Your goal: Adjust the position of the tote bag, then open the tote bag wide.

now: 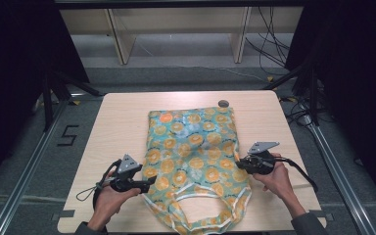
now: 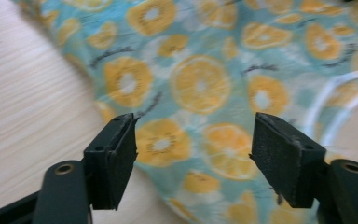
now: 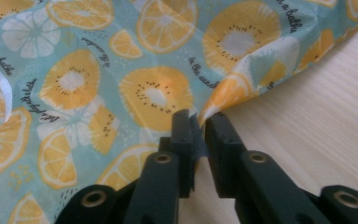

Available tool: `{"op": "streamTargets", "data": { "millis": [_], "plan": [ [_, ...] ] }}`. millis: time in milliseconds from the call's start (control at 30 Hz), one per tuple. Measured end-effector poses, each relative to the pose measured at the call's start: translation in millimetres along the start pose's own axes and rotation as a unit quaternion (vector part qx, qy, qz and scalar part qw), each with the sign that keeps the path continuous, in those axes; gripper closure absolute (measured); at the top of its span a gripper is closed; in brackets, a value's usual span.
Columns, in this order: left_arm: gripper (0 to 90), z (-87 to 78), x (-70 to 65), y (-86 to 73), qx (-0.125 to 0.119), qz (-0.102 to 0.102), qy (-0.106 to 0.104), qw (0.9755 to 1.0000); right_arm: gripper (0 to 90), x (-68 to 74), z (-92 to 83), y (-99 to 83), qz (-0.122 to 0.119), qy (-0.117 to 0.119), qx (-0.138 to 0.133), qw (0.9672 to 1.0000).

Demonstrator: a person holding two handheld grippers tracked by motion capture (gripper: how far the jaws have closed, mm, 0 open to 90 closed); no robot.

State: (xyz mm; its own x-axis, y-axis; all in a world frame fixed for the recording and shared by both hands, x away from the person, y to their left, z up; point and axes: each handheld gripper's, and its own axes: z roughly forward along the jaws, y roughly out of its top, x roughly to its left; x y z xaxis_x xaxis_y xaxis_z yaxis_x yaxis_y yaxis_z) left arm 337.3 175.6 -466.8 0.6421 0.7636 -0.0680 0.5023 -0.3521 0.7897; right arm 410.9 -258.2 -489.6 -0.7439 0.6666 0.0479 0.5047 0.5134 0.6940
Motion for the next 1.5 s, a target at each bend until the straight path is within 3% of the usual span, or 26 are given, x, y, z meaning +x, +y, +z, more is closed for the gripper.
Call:
{"op": "streamTargets", "data": {
  "millis": [100,133,200,233,300,400,433,467,500,533,567,600,633,767,800,867,1000,1067,1167,1200,1233,1267,1300,1333,1433,1500],
  "plan": [
    [25.9,-5.0,-11.9,1.1,-0.015,-0.003,-0.018,0.9997,67.5,1.9,1.1,-1.2,0.019,-0.007,-0.013,0.9997],
    [24.1,-5.7,-14.0,1.3,-0.014,-0.001,-0.026,0.9995,62.9,0.8,-2.3,0.1,0.019,-0.011,-0.003,0.9997],
    [23.3,-8.4,-17.6,1.8,-0.011,0.027,-0.029,0.9991,57.3,1.8,-6.5,0.6,0.042,-0.017,-0.004,0.999],
    [21.8,-10.7,-19.3,1.8,-0.012,0.035,-0.029,0.9989,54.9,-0.3,-7.9,0.8,0.035,-0.019,-0.012,0.9991],
    [21.1,-11.5,-20.3,1.4,-0.009,0.025,-0.03,0.9992,51.7,0.2,-12.0,0.4,0.048,-0.018,-0.019,0.9985],
    [19.7,-12.9,-23.6,-0.7,-0.021,0.009,-0.032,0.9992,49.5,1.1,-18.7,-0.5,0.053,-0.015,-0.026,0.9981],
    [19.0,-16.1,-22.3,-1.0,-0.007,0.024,-0.035,0.9991,49.0,1.3,-21.2,-0.8,0.054,-0.014,-0.027,0.9981],
    [19.0,-16.1,-25.0,-2.7,-0.019,0.011,-0.037,0.9991,48.7,2.3,-23.9,-1.2,0.059,-0.016,-0.029,0.9977],
    [18.8,-18.8,-24.2,-2.8,-0.008,0.024,-0.036,0.999,48.2,2.3,-25.7,-1.9,0.059,-0.018,-0.036,0.9974],
    [18.5,-18.9,-27.0,-3.7,-0.015,0.012,-0.037,0.9991,48.0,1.9,-26.3,-2.3,0.06,-0.011,-0.039,0.9974],
    [18.1,-21.3,-26.3,-4.2,-0.005,0.026,-0.042,0.9988,47.5,5.2,-27.2,-3.0,0.08,-0.008,-0.04,0.996],
    [18.1,-21.8,-26.6,-5.2,-0.006,0.031,-0.045,0.9985,47.1,3.2,-28.6,-3.4,0.063,-0.018,-0.039,0.9971],
    [18.1,-23.8,-26.8,-5.2,0.003,0.038,-0.046,0.9982,47.1,6.2,-29.0,-4.0,0.074,-0.017,-0.033,0.9966],
    [17.6,-24.2,-31.0,-8.5,0.002,0.051,-0.053,0.9973,46.6,9.2,-28.8,-6.2,0.063,-0.016,-0.029,0.9975],
    [17.2,-23.4,-33.1,-9.4,0.009,0.058,-0.057,0.9967,46.4,9.0,-28.1,-6.7,0.059,-0.005,-0.031,0.9977],
    [17.1,-18.6,-39.2,-11.2,0.013,0.06,-0.066,0.9959,46.3,12.5,-29.6,-7.3,0.07,-0.011,-0.026,0.9971],
    [17.6,-2.6,-50.8,-15.5,0.027,0.071,-0.082,0.9937,45.8,12.4,-31.5,-8.5,0.061,-0.012,-0.031,0.9976],
    [19.3,5.1,-51.7,-16.7,0.038,0.081,-0.077,0.993,45.8,14.7,-31.7,-9.1,0.066,-0.007,-0.026,0.9975],
    [28.8,14.7,-51.8,-16.2,0.045,0.096,-0.075,0.9915,45.5,15.8,-31.2,-10.6,0.057,-0.007,-0.023,0.9981],
    [34.6,17.8,-51.4,-16.1,0.05,0.107,-0.077,0.9899,45.6,18.7,-30.8,-11.0,0.069,-0.007,-0.024,0.9973],
    [42.2,21.3,-51.1,-16.4,0.057,0.118,-0.076,0.9884,45.6,18.4,-30.5,-11.0,0.063,-0.005,-0.022,0.9977],
    [45.1,26.6,-52.3,-18.2,0.07,0.128,-0.092,0.985,45.6,17.7,-30.3,-11.1,0.06,-0.004,-0.019,0.998],
    [57.5,28.8,-52.5,-18.5,0.078,0.138,-0.093,0.983,45.6,17.3,-30.0,-11.2,0.055,-0.002,-0.022,0.9982],
    [64.8,30.7,-52.8,-18.3,0.079,0.143,-0.09,0.9824,45.6,19.9,-30.6,-11.2,0.071,0.001,-0.019,0.9973],
    [83.3,32.4,-50.2,-12.3,0.07,0.149,-0.082,0.9829,45.7,18.2,-31.5,-10.9,0.064,0.001,-0.025,0.9976],
    [87.8,31.2,-46.4,-5.7,0.062,0.143,-0.079,0.9847,45.8,18.2,-31.9,-10.7,0.061,0.004,-0.03,0.9977]
  ]
}}
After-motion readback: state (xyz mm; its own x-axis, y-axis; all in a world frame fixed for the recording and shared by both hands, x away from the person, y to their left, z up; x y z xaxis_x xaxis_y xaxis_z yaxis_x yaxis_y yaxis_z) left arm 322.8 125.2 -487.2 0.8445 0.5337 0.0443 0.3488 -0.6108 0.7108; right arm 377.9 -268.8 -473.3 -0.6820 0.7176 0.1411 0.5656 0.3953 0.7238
